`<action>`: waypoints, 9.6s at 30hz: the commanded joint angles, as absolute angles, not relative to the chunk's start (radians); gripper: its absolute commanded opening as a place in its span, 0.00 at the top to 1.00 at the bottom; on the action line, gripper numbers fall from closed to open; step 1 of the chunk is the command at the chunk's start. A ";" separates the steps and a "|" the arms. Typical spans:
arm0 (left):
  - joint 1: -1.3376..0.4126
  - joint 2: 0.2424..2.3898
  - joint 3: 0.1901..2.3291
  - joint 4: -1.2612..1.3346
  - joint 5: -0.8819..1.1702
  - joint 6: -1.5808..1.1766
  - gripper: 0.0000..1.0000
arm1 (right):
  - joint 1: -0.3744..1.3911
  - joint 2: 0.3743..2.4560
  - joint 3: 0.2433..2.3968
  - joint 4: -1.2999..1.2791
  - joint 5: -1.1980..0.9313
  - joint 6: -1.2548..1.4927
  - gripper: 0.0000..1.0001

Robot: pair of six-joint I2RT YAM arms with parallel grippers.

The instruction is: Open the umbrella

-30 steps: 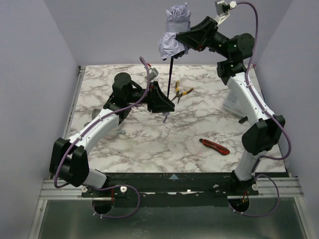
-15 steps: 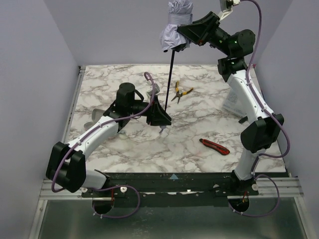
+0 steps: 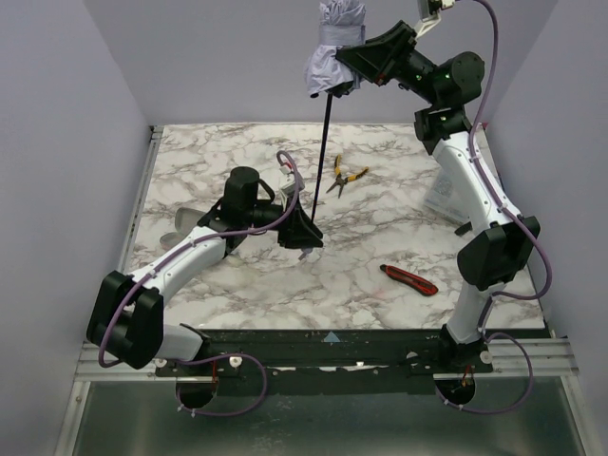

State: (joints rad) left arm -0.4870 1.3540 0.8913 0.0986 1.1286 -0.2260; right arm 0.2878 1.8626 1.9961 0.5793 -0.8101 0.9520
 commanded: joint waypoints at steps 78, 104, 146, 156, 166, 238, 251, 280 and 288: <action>-0.537 1.382 1.741 -0.714 0.703 0.577 0.10 | 0.539 1.467 1.709 -0.670 -0.933 -0.676 1.00; -0.478 1.097 1.313 -0.106 0.858 0.196 1.00 | 0.543 1.413 1.479 -0.426 -0.859 -0.446 0.00; -0.577 1.352 1.803 -0.881 0.645 0.505 0.57 | 0.576 1.395 1.525 -0.624 -0.607 -0.852 1.00; -0.590 1.403 1.840 -0.890 0.522 0.431 0.75 | 0.586 1.376 1.507 -0.596 -0.627 -0.882 1.00; -0.596 1.424 1.845 -0.938 0.491 0.457 0.69 | 0.589 1.344 1.470 -0.531 -0.636 -0.908 1.00; -0.372 1.248 1.283 -0.437 1.124 -0.284 1.00 | 0.580 1.242 1.168 0.044 -0.311 -0.631 1.00; -0.340 1.124 1.337 -0.278 0.815 -0.340 1.00 | 0.580 1.271 1.194 -0.262 -0.510 -0.711 1.00; -0.323 1.083 1.436 -0.571 0.648 0.903 0.02 | 0.451 1.618 1.641 -0.523 -0.954 -0.105 1.00; -0.612 1.119 1.372 -0.620 0.293 1.477 0.01 | 0.453 1.703 1.736 -0.745 -1.052 -0.163 1.00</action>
State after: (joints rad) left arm -0.5076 1.0904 1.4204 -0.5732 0.5430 1.0454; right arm 0.4477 1.6821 1.6638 -0.6163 -0.9386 -0.1341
